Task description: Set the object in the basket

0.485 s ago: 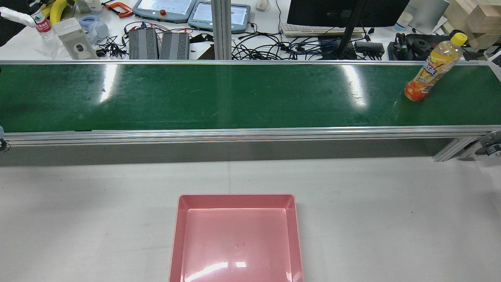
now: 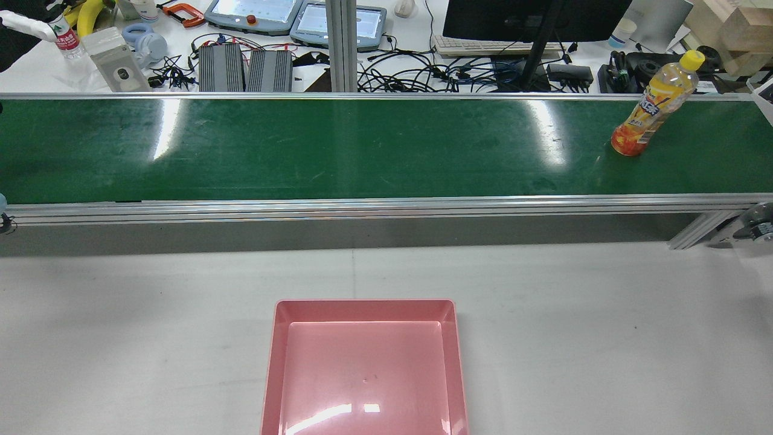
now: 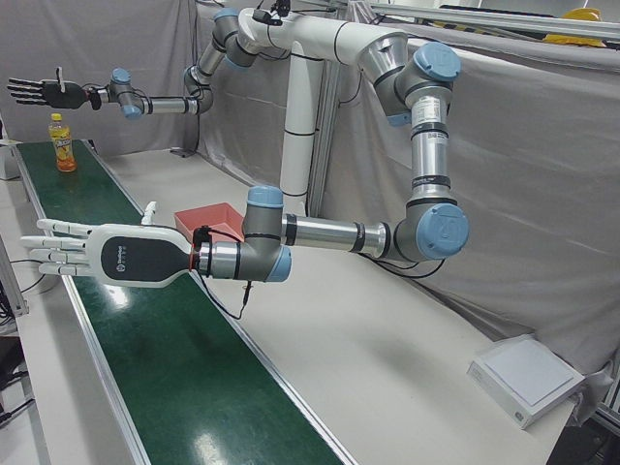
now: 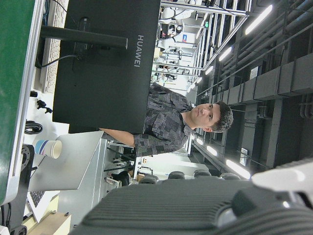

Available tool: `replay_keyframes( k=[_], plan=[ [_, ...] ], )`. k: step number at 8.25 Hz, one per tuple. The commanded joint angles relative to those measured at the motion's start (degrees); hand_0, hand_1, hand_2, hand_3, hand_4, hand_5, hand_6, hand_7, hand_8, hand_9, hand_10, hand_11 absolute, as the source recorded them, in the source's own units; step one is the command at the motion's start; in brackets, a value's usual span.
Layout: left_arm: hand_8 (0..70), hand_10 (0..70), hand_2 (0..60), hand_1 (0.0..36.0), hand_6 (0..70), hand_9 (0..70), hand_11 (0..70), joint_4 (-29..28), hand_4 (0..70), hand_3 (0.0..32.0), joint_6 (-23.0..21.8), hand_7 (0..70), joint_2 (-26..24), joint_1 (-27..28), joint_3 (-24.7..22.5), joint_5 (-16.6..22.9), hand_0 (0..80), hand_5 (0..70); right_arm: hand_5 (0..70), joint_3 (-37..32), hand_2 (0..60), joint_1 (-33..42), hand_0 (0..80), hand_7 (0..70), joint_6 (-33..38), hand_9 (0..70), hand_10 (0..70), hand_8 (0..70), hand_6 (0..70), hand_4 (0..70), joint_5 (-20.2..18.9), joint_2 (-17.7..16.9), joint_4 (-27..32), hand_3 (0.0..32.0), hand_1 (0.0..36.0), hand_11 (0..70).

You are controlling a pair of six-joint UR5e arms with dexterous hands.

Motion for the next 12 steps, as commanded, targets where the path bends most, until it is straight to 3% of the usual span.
replay_keyframes(
  k=[1,2,12],
  plan=[
    [3.8,4.3,0.0,4.6,0.0,7.7,7.3,-1.3,15.5,0.0,0.0,0.0,1.7,0.0,3.3,0.0,50.0,6.8,0.0,-0.2,0.0,0.0,0.0,0.0,0.0,0.0,0.0,0.0,0.0,0.0,0.1,0.0,0.0,0.0,0.0,0.0],
    [3.7,4.5,0.0,4.7,0.0,7.6,7.5,-1.7,15.5,0.0,0.0,0.0,1.4,0.1,5.2,0.0,50.0,7.0,0.0,-0.1,0.0,0.0,0.0,0.0,0.0,0.0,0.0,0.0,0.0,0.0,0.0,0.0,0.0,0.0,0.0,0.0],
    [4.3,4.6,0.0,4.7,0.0,8.5,7.7,-1.8,15.6,0.0,0.1,0.0,1.0,0.1,5.2,0.0,50.3,7.5,0.0,-0.1,0.0,0.0,0.0,0.0,0.0,0.0,0.0,0.0,0.0,0.0,0.0,0.0,0.0,0.0,0.0,0.0]
  ],
)
